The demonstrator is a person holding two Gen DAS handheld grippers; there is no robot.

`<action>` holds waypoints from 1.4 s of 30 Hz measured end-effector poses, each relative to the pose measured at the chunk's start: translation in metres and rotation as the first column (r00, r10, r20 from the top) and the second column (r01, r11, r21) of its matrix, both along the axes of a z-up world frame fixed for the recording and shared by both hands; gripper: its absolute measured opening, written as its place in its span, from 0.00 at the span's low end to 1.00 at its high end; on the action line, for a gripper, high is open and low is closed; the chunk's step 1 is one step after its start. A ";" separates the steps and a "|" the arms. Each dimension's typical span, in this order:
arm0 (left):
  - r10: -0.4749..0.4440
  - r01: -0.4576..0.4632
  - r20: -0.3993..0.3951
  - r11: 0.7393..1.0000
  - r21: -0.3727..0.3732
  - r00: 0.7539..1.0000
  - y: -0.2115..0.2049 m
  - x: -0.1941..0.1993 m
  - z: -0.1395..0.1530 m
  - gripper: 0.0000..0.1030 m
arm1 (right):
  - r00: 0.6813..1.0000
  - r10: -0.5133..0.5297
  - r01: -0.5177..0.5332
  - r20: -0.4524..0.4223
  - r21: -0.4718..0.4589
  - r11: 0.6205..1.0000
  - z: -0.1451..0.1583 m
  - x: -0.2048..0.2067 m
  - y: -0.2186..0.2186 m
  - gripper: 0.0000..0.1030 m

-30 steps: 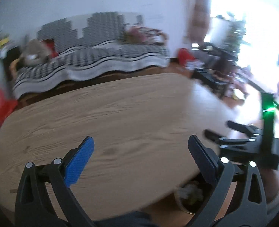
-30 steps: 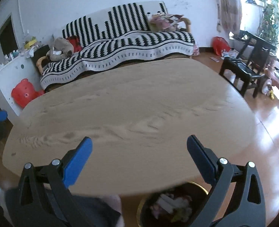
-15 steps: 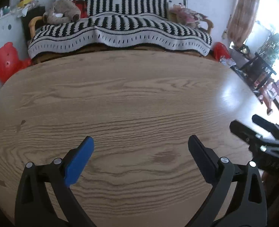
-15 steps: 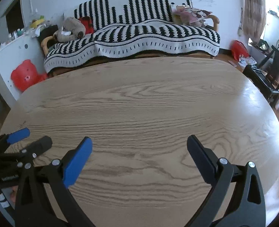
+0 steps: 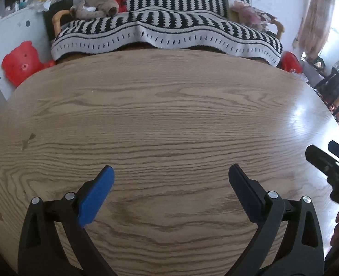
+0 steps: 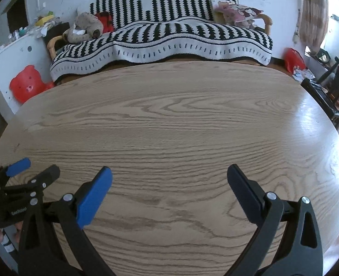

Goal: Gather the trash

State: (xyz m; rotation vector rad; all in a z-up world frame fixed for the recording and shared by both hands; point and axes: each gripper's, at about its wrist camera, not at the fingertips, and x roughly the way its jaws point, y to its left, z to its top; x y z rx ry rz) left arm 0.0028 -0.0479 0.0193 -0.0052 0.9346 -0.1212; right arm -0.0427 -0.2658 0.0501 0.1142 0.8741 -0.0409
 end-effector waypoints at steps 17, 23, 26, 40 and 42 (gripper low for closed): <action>0.003 -0.003 0.002 1.000 0.030 1.000 0.016 -0.005 -0.002 0.94 | 0.999 -0.029 0.028 -0.027 -0.020 0.999 -0.013 -0.006 0.013 0.94; 0.015 -0.015 -0.002 1.000 0.022 1.000 0.018 -0.005 -0.003 0.94 | 0.999 -0.027 0.026 -0.033 -0.019 0.999 -0.015 -0.005 0.014 0.94; 0.012 -0.012 -0.007 1.000 0.027 1.000 0.017 -0.005 -0.004 0.94 | 0.999 -0.029 0.029 -0.031 -0.013 0.999 -0.014 -0.006 0.012 0.94; -0.005 0.006 -0.032 1.000 0.025 0.999 0.009 -0.007 -0.009 0.94 | 0.998 -0.058 0.058 -0.037 0.005 0.998 -0.020 -0.013 0.004 0.94; -0.010 0.010 -0.031 1.000 0.009 0.999 0.010 -0.007 -0.008 0.94 | 0.998 -0.058 0.058 -0.041 0.004 0.998 -0.021 -0.013 0.004 0.94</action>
